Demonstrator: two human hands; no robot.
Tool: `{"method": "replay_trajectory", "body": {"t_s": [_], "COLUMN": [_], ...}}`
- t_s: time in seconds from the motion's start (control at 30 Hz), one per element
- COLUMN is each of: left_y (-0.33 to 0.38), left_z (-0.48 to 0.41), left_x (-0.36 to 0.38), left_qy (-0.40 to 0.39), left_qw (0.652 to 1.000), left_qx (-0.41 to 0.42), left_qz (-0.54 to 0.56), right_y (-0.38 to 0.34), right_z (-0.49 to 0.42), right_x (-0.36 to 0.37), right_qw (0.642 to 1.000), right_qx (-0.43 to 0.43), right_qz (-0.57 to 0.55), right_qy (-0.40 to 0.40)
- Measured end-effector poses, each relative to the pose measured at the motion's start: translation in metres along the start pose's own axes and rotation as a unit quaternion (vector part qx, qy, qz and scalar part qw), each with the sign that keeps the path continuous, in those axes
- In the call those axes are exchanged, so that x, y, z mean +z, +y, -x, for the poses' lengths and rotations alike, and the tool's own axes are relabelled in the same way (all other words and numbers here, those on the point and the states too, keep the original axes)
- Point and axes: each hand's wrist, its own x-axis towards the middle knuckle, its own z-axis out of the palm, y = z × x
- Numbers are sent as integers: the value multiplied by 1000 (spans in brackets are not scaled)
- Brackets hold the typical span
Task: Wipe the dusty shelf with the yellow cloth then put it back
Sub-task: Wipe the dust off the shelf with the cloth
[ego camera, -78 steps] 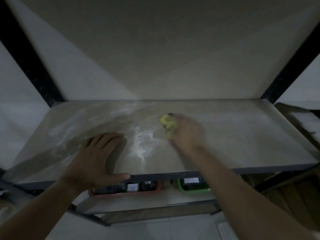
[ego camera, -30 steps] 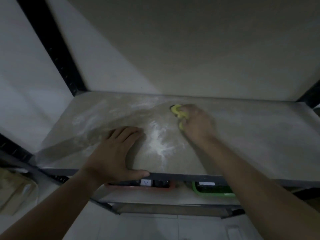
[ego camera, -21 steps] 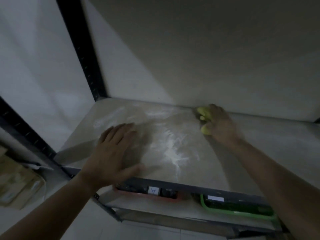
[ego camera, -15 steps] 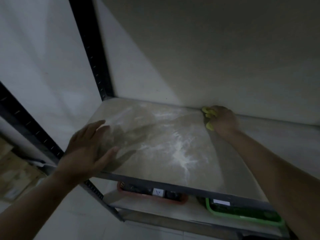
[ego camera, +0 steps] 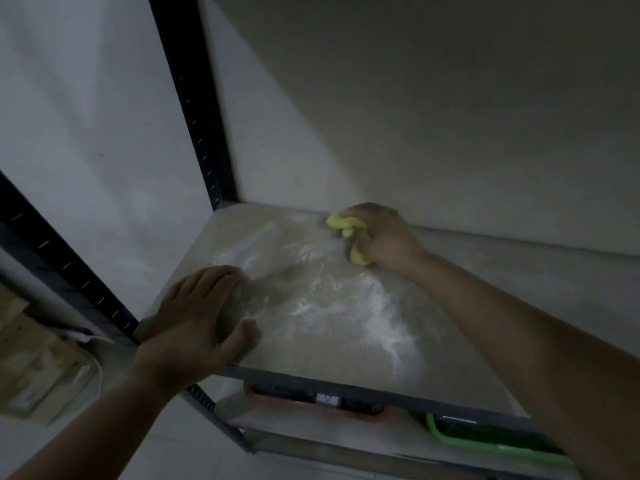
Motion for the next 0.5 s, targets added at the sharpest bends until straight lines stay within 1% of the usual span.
{"method": "replay_trajectory", "body": {"t_s": [0.03, 0.07, 0.1, 0.13, 0.2, 0.27, 0.33, 0.43, 0.47, 0.5], "left_y": [-1, -2, -2, -3, -4, -4, -4, -4, -4, -4], "left_z": [0, 0, 1, 0, 1, 1, 1, 3, 3, 3], "left_x": [1, 2, 3, 3, 2, 2, 2, 0, 0, -1], "left_qy": [2, 4, 7, 9, 7, 2, 0, 1, 3, 4], "left_qw": [1000, 1000, 1000, 1000, 1000, 1000, 1000, 1000, 1000, 1000], "left_qx": [2, 3, 6, 8, 6, 2, 2, 3, 5, 6], "left_qz": [-1, -3, -5, -5, -5, -7, -6, 5, 7, 7], "right_y": [12, 24, 33, 39, 36, 21, -2, -43, -52, -55], "right_z": [-4, -8, -10, -11, -16, -22, -24, -6, 2, 7], "right_x": [-14, -23, -25, -21, -3, 18, 38, 70, 74, 73], "right_qw": [998, 994, 989, 985, 983, 990, 996, 989, 983, 980], "right_qx": [45, 92, 127, 132, 86, 44, 8, -111, -141, -151], "right_qz": [32, 59, 77, 104, 159, 130, 84, 54, 38, 13], "right_qy": [19, 15, -4, -22, -22, -14, -24, -86, -114, -132]}}
